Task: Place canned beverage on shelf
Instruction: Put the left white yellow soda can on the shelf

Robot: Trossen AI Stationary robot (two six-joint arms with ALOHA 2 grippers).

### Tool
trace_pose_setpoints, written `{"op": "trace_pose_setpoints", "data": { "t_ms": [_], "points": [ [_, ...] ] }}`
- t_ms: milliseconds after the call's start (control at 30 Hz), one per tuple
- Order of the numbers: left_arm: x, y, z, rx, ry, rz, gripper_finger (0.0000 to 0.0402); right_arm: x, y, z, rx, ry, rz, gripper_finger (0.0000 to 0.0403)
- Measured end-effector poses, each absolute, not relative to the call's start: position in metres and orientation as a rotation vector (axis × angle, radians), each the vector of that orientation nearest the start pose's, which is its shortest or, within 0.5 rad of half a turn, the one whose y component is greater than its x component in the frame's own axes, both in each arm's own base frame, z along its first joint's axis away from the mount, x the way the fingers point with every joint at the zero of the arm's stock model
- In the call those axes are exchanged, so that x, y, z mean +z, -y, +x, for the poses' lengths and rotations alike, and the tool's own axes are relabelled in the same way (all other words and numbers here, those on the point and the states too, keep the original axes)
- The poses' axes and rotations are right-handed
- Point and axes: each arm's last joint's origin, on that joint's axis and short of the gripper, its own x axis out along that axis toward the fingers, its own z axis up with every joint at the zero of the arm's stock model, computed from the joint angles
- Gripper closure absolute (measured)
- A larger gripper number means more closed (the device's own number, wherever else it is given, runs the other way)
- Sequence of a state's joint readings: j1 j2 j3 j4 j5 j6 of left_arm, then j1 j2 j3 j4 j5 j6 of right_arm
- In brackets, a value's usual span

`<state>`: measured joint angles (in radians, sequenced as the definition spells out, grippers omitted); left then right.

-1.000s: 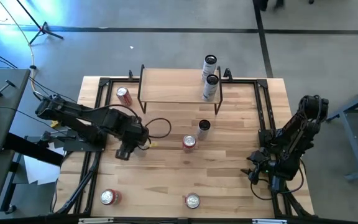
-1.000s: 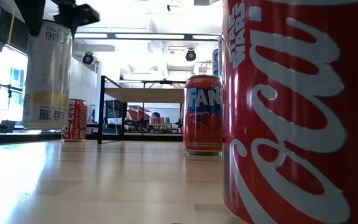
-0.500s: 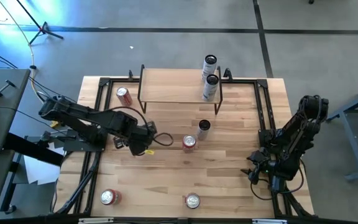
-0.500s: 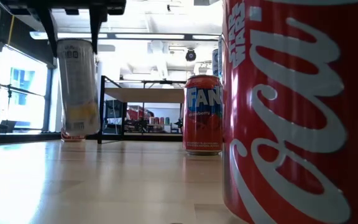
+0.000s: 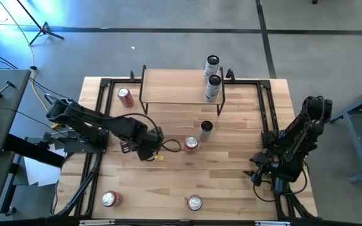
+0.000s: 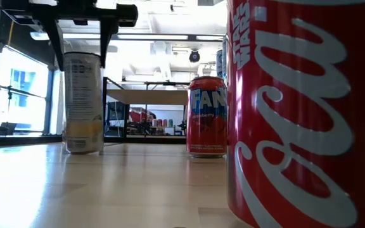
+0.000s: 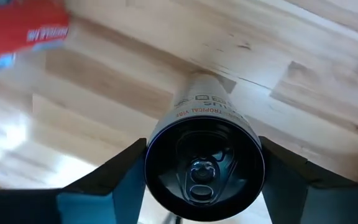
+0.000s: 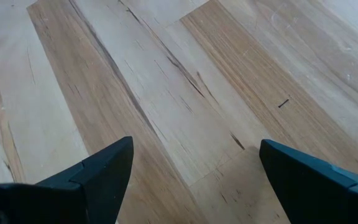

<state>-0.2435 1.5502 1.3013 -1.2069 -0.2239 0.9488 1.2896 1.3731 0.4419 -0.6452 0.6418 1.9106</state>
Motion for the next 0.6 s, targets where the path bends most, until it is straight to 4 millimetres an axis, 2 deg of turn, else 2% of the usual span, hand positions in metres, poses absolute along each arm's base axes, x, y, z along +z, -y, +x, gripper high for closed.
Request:
{"op": "trace_pose_setpoints", "data": {
  "t_ms": [233,600],
  "points": [
    [0.285,0.061,0.278,-0.528,-1.308,0.985,0.0132,0.111,-0.151,0.062,-0.419,-0.873,0.439,0.0064],
    [0.286,0.062,0.278,-0.506,-1.312,0.944,0.0127,0.111,-0.151,0.062,-0.419,-0.873,0.438,0.0064]
  ]
}}
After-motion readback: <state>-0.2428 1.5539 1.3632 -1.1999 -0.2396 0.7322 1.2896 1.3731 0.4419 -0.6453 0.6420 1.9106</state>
